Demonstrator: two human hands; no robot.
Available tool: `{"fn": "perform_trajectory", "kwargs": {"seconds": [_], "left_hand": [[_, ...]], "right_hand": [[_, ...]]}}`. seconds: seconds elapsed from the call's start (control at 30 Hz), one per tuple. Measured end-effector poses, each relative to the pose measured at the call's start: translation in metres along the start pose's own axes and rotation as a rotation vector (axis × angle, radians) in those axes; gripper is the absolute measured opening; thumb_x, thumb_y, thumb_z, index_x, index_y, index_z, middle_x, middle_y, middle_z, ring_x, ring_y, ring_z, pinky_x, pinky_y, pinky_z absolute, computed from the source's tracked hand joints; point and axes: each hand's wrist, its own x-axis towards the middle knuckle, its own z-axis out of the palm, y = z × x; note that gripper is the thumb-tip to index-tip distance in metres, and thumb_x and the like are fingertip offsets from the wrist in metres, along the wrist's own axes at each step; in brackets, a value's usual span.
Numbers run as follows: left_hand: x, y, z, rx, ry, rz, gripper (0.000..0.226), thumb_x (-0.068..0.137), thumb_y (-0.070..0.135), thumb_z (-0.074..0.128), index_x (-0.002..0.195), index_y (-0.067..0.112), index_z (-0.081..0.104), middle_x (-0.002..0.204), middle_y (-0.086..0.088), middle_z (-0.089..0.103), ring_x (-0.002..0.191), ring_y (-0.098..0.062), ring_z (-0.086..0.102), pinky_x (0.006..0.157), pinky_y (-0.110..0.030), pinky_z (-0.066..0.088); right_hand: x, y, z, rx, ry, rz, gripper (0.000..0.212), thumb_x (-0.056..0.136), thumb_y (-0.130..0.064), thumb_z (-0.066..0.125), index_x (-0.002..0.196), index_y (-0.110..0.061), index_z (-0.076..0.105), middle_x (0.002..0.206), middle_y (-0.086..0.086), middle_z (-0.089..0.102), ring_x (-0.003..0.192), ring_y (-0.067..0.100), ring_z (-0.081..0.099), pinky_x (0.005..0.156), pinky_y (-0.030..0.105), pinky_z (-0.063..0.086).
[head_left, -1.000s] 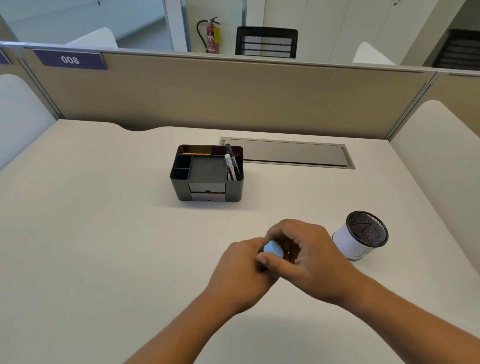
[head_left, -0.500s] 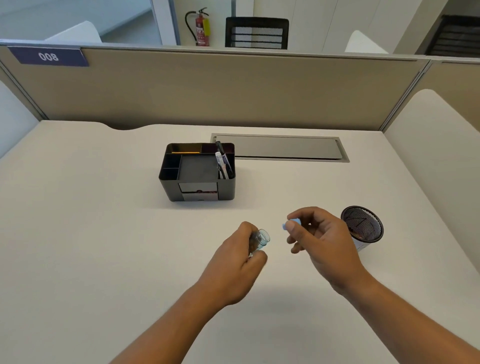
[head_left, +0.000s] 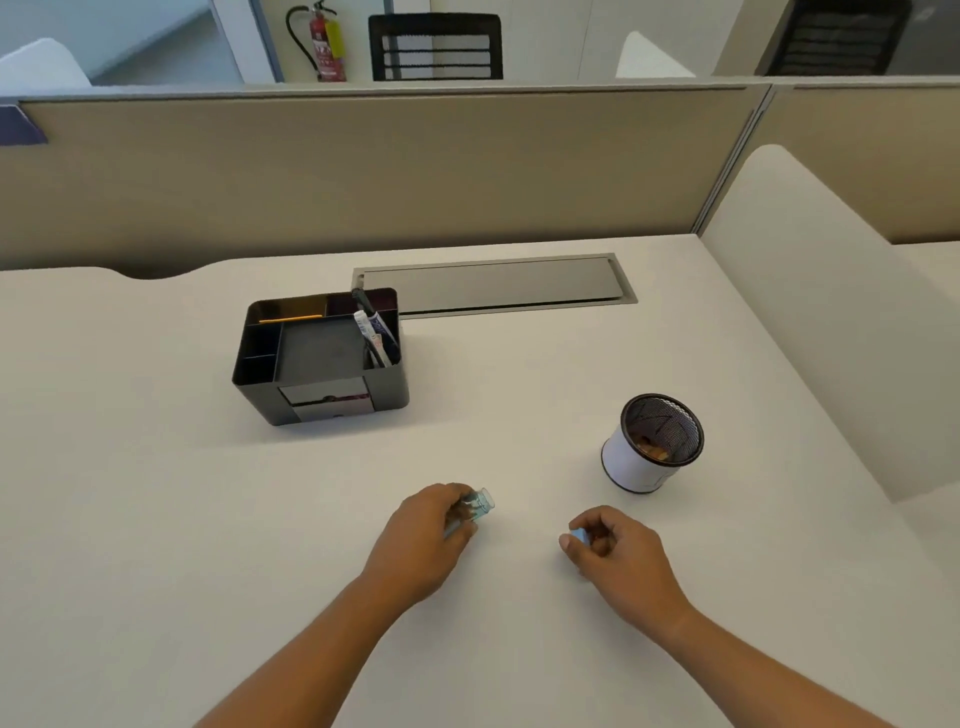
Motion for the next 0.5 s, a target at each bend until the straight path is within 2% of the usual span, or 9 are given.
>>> {"fn": "perform_trajectory", "kwargs": {"seconds": [0.13,0.27,0.37,0.5], "left_hand": [[0.023,0.040,-0.003,0.042,0.036,0.106,0.037,0.089,0.028,0.065,0.125,0.028,0.057,0.119,0.007,0.065,0.101,-0.011,0.059,0.090,-0.026,0.049],[0.043,0.088,-0.004,-0.013,0.065,0.169,0.040,0.085,0.026,0.071,0.122,0.027,0.055,0.119,0.003,0.067,0.104,-0.012,0.062,0.088,-0.025,0.052],[0.058,0.116,-0.002,-0.031,0.069,0.218,0.035,0.082,0.026,0.074,0.112,0.025,0.057,0.112,0.002,0.070,0.099,-0.015,0.066,0.086,-0.030,0.056],[0.075,0.145,0.004,0.023,0.038,0.309,0.030,0.081,0.024,0.075,0.108,0.023,0.063,0.104,0.003,0.072,0.091,-0.016,0.064,0.085,-0.037,0.055]], "right_hand": [[-0.001,0.012,-0.005,0.027,-0.036,0.003,0.012,0.079,-0.025,0.080,0.081,-0.028,0.069,0.072,0.012,0.070,0.056,0.010,0.055,0.058,0.024,0.053],[0.002,0.017,-0.007,0.050,-0.052,-0.042,0.012,0.078,-0.026,0.081,0.083,-0.027,0.070,0.071,0.003,0.069,0.058,0.009,0.057,0.059,0.027,0.056],[0.004,0.021,-0.007,0.038,-0.051,-0.092,0.012,0.077,-0.026,0.081,0.083,-0.027,0.070,0.074,-0.005,0.069,0.060,0.006,0.057,0.057,0.017,0.051],[0.004,0.026,-0.007,0.038,-0.051,-0.154,0.013,0.076,-0.030,0.080,0.084,-0.027,0.070,0.080,-0.006,0.070,0.066,0.010,0.061,0.060,0.015,0.051]]}}
